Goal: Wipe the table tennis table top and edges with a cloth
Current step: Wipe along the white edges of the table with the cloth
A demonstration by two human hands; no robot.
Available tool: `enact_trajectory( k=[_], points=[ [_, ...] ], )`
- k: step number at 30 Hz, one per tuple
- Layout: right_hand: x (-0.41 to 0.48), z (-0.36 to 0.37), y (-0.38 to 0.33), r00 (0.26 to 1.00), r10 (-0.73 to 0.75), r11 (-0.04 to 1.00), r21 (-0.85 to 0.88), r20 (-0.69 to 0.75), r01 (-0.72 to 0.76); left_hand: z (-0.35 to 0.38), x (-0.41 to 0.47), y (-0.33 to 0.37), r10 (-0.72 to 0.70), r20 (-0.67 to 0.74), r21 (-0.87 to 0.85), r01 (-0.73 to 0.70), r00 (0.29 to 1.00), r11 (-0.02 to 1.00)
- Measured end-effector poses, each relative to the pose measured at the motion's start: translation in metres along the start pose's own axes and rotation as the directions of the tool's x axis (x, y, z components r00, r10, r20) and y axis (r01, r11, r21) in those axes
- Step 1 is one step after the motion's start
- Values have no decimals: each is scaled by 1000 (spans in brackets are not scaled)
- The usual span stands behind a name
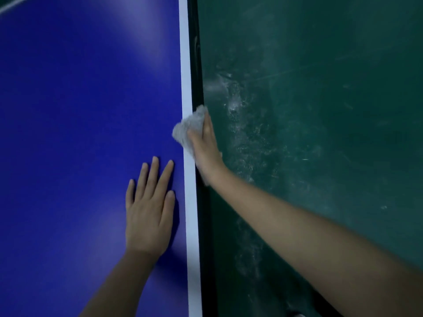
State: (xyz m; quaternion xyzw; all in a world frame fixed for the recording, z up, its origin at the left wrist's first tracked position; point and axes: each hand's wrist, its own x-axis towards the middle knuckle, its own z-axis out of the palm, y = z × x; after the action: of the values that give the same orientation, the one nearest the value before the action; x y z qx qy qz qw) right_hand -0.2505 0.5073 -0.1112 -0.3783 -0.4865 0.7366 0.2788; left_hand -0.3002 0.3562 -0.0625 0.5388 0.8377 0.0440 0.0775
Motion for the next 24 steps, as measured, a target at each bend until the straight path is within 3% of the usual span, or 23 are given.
enact_trajectory(
  k=[7, 18, 24],
  points=[
    [-92, 3, 37, 998, 25, 998, -62, 54, -22, -1, 1, 0, 4, 11, 12, -4, 1000, 1000],
    [42, -4, -35, 996, 84, 995, -45, -14, -85, -3, 6, -1, 7, 17, -4, -7, 1000, 1000],
    [34, 0, -31, 996, 78, 997, -10, -52, -78, -3, 6, -2, -4, 20, 7, 4, 1000, 1000]
  ],
)
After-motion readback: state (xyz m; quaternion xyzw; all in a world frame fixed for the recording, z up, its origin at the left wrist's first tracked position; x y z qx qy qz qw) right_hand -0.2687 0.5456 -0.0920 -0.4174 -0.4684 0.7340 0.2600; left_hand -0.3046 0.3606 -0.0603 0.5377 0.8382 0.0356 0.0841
